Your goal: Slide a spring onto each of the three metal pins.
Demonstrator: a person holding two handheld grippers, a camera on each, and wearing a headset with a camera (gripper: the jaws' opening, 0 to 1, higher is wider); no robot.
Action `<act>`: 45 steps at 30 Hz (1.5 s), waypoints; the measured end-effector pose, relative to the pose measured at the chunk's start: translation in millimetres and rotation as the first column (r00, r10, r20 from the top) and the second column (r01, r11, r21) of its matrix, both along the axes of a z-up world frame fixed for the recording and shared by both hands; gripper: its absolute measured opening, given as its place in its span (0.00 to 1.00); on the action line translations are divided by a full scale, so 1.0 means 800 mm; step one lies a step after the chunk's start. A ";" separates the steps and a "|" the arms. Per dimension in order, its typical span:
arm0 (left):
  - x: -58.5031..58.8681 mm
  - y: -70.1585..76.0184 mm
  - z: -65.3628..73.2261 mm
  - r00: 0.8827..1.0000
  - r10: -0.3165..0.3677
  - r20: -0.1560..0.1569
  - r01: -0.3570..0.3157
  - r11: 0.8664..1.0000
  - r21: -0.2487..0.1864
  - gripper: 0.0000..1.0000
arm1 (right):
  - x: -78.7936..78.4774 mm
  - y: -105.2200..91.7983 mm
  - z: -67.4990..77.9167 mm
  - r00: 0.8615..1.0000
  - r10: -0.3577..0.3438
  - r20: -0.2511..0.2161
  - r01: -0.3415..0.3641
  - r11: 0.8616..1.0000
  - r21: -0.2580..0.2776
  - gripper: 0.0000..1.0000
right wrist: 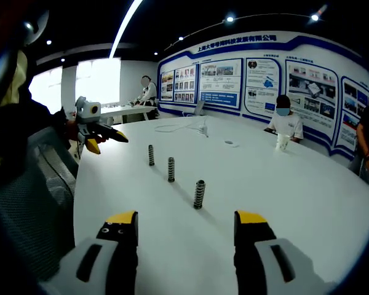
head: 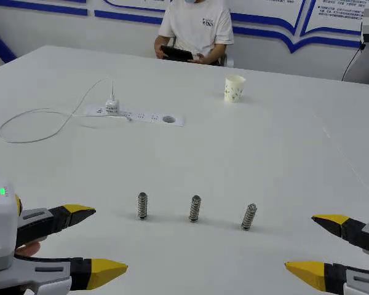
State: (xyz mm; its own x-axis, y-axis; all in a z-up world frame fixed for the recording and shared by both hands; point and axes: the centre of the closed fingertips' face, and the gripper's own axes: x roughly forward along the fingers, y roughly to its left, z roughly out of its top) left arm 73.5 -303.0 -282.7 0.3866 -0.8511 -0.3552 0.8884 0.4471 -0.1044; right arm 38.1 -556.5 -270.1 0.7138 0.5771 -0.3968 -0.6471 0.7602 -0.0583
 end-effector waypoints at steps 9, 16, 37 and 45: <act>-0.001 0.001 -0.001 1.000 0.000 -0.003 0.000 1.000 0.000 0.74 | 0.001 0.000 -0.001 1.000 -0.003 -0.001 0.003 1.000 0.003 0.65; 0.000 0.001 -0.002 1.000 0.001 -0.002 -0.001 1.000 0.001 0.73 | 0.002 -0.001 -0.001 1.000 -0.006 -0.001 0.006 1.000 0.005 0.64; -0.001 0.002 -0.002 1.000 0.004 -0.008 -0.004 1.000 -0.001 0.73 | 0.005 -0.003 -0.002 1.000 -0.015 -0.002 0.015 1.000 0.013 0.63; 0.000 0.001 -0.002 1.000 0.007 -0.008 -0.007 1.000 -0.004 0.73 | 0.005 -0.003 -0.002 1.000 -0.017 -0.004 0.017 1.000 0.013 0.62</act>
State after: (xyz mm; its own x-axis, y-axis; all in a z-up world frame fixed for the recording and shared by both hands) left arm 73.7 -301.9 -283.9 0.3894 -0.8499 -0.3550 0.8844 0.4526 -0.1135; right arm 42.1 -558.9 -272.1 0.7221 0.5700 -0.3920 -0.6341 0.7719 -0.0458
